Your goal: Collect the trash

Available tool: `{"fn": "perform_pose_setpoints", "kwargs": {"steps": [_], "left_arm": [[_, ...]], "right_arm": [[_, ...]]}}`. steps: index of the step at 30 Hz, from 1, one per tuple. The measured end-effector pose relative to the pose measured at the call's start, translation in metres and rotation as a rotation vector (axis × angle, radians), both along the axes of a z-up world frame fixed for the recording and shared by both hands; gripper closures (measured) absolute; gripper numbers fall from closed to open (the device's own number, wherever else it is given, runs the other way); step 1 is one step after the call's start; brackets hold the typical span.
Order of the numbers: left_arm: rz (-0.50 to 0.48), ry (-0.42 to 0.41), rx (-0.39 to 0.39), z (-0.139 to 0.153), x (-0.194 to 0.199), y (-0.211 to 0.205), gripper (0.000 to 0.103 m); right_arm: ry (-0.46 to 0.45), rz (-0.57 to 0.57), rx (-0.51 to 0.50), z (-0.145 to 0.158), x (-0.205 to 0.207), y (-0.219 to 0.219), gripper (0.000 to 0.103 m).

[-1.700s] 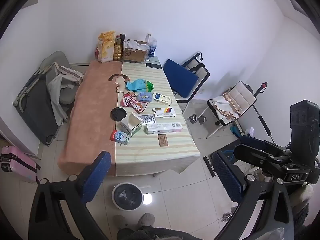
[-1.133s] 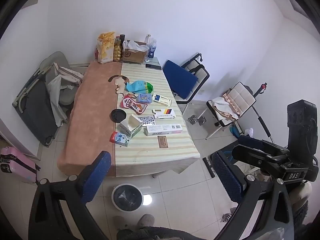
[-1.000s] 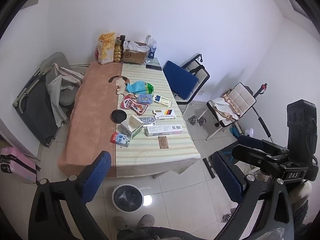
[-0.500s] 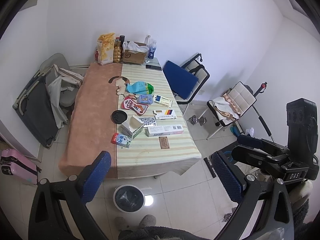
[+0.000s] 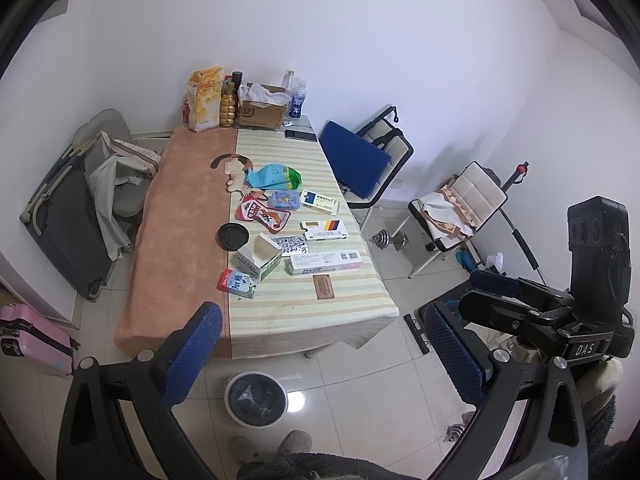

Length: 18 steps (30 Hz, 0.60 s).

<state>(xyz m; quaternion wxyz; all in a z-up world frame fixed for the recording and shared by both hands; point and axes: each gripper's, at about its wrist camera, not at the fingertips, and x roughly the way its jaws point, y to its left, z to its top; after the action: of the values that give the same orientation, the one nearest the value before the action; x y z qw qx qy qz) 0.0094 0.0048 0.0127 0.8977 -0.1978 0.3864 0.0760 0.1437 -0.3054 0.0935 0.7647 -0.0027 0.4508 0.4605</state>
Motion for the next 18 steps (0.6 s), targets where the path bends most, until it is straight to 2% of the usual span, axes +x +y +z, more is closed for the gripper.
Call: {"fn": "perform_pose_setpoints", "kwargs": {"steps": [18], "left_arm": [[-0.013,-0.003,0.003,0.0037,0.0089,0.0002,0.000]], "right_arm": [[0.005,-0.003,0.009,0.0024,0.0039,-0.0013,0.000]]}}
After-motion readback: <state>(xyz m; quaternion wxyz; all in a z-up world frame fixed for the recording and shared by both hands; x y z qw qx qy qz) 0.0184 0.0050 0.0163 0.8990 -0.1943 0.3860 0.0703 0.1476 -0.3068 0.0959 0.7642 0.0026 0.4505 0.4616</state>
